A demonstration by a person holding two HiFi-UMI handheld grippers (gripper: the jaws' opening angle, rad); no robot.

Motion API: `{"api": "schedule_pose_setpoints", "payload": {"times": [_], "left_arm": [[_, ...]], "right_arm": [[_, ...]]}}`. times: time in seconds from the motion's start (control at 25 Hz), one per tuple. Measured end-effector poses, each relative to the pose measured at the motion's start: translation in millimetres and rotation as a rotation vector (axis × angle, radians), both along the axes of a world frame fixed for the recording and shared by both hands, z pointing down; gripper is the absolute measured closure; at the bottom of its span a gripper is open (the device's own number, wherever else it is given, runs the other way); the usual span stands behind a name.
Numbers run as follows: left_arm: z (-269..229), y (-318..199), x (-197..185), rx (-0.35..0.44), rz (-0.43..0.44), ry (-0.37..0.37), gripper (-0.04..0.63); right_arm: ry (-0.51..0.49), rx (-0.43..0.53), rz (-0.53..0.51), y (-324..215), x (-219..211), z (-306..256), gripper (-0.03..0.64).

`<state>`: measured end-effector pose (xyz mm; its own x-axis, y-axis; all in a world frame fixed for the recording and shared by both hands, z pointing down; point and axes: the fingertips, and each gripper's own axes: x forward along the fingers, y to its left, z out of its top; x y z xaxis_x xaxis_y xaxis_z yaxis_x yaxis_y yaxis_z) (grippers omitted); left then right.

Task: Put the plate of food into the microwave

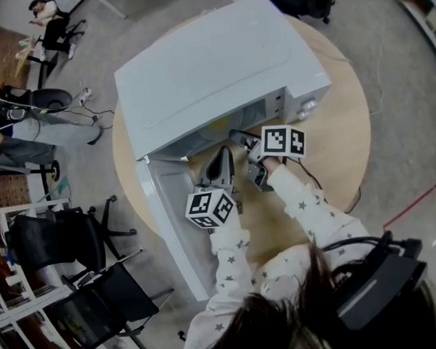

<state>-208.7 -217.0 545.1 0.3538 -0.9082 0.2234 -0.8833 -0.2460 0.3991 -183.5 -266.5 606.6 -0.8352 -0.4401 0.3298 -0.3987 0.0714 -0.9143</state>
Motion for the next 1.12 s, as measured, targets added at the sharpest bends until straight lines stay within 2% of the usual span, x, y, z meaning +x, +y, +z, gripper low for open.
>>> {"api": "schedule_pose_setpoints", "payload": {"times": [0.12,0.28,0.36,0.48,0.64,0.76,1.0,1.12], "left_arm": [[-8,3,0,0.022,-0.005,0.004,0.600],[-25,2,3,0.077,-0.024,-0.007,0.600],[-31,8,8,0.087,-0.034,-0.015,0.600],[-45,20,15,0.105,-0.055,-0.005,0.601],[-69,30,27,0.139,-0.069,-0.009,0.600],[-79,46,35,0.160,-0.065,-0.015,0.600],[-97,70,51,0.173,-0.023,-0.032,0.600],[-114,84,63,0.201,0.020,-0.023,0.600]], "right_arm": [[-0.052,0.044,-0.022,9,4,-17,0.483],[-0.255,0.099,-0.054,15,8,-59,0.483],[-0.319,0.133,-0.072,24,14,-77,0.485],[-0.311,0.128,-0.065,35,31,-87,0.558],[-0.364,0.117,-0.067,44,52,-108,0.598],[-0.442,0.129,-0.070,58,64,-125,0.611],[-0.504,0.150,-0.120,83,71,-151,0.611],[-0.567,0.179,-0.137,100,77,-178,0.611]]}}
